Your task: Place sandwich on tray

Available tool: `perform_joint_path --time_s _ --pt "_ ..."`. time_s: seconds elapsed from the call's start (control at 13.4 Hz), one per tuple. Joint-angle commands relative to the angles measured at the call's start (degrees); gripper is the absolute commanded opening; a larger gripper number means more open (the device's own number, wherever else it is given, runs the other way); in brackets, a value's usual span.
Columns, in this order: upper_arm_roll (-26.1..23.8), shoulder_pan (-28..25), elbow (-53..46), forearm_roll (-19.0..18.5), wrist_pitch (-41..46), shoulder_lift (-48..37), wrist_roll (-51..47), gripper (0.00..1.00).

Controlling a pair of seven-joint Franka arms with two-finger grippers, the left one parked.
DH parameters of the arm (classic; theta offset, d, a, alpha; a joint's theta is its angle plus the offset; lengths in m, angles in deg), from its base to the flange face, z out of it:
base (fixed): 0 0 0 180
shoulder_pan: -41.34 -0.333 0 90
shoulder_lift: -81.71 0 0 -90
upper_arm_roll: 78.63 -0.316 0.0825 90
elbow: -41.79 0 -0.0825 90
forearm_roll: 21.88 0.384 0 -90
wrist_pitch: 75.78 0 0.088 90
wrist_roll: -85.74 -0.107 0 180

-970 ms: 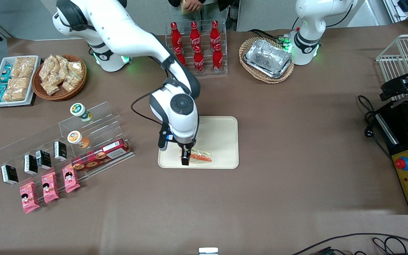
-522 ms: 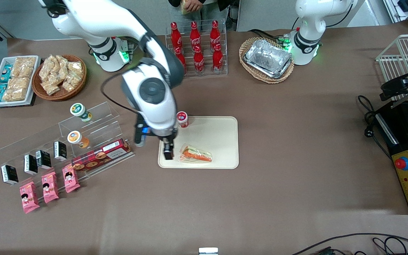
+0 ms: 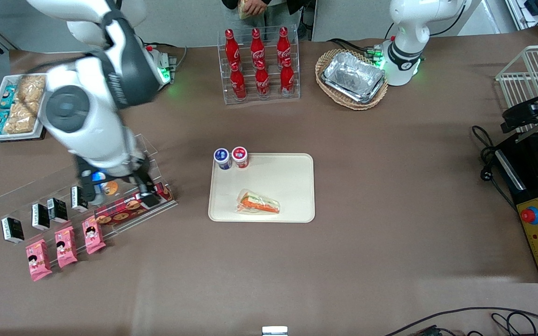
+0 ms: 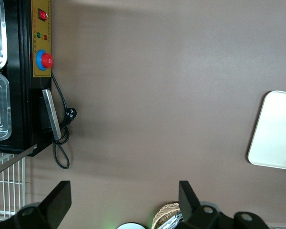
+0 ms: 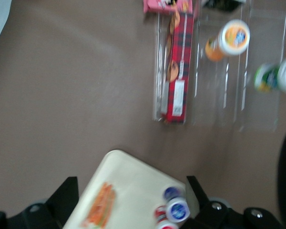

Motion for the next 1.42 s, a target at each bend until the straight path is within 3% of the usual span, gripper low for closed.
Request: perform_joint_path --time_s 0.0,0.3,0.82,1.04,1.34 --pt "-0.1 5.9 1.5 0.8 5.0 -3.8 23.9 1.00" --pt "0.4 12.8 1.4 0.8 8.1 -6.0 50.8 1.00" --pt "1.5 18.2 2.1 1.2 7.6 -9.0 80.5 1.00" --pt "1.1 24.4 2.2 3.5 7.5 -9.5 93.8 1.00" --pt "0.3 27.6 3.3 3.6 7.2 -9.9 95.7 1.00"
